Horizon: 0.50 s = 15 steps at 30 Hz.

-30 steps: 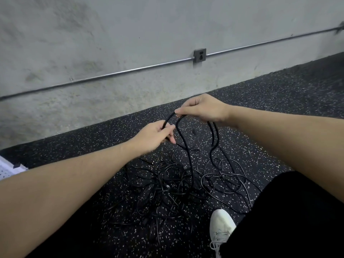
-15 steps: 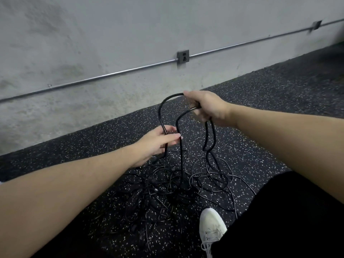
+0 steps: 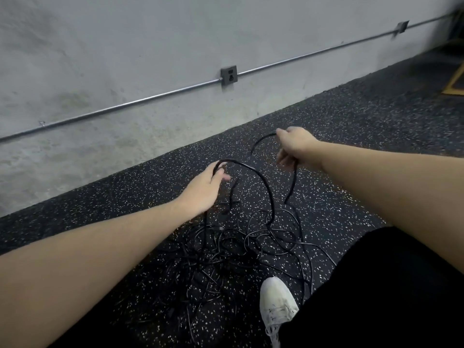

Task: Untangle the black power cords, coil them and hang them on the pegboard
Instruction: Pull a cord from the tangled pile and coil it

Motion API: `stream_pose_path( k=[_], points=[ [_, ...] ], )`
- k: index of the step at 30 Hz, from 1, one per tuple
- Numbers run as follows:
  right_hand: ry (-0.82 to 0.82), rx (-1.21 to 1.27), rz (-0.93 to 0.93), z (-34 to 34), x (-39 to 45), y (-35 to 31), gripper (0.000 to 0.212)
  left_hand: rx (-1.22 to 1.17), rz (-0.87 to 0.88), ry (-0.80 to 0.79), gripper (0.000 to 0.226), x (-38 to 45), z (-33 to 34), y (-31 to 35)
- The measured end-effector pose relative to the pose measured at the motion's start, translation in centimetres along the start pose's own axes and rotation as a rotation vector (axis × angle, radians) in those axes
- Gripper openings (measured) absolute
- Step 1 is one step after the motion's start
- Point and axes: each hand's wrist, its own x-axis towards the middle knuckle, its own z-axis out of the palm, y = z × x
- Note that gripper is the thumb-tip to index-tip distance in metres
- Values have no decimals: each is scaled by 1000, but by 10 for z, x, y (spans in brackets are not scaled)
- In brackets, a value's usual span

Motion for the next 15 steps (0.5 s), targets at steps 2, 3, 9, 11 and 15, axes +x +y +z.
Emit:
stream_pose_path(
  k=[2, 3, 9, 11, 15],
  points=[
    [-46, -199, 62, -4, 0, 9, 45, 15, -1, -33, 34, 3, -1, -3],
    [-78, -351, 87, -4, -2, 12, 41, 35, -12, -58, 29, 5, -1, -4],
    [-281, -526, -106, 10, -14, 2, 60, 32, -60, -116, 32, 15, 3, 9],
    [-479, -370, -107, 21, -21, -4, 56, 4, -62, -127, 36, 17, 5, 10],
    [-546, -394, -249, 33, -28, -19, 49, 4, -66, -180, 19, 17, 5, 6]
  ],
)
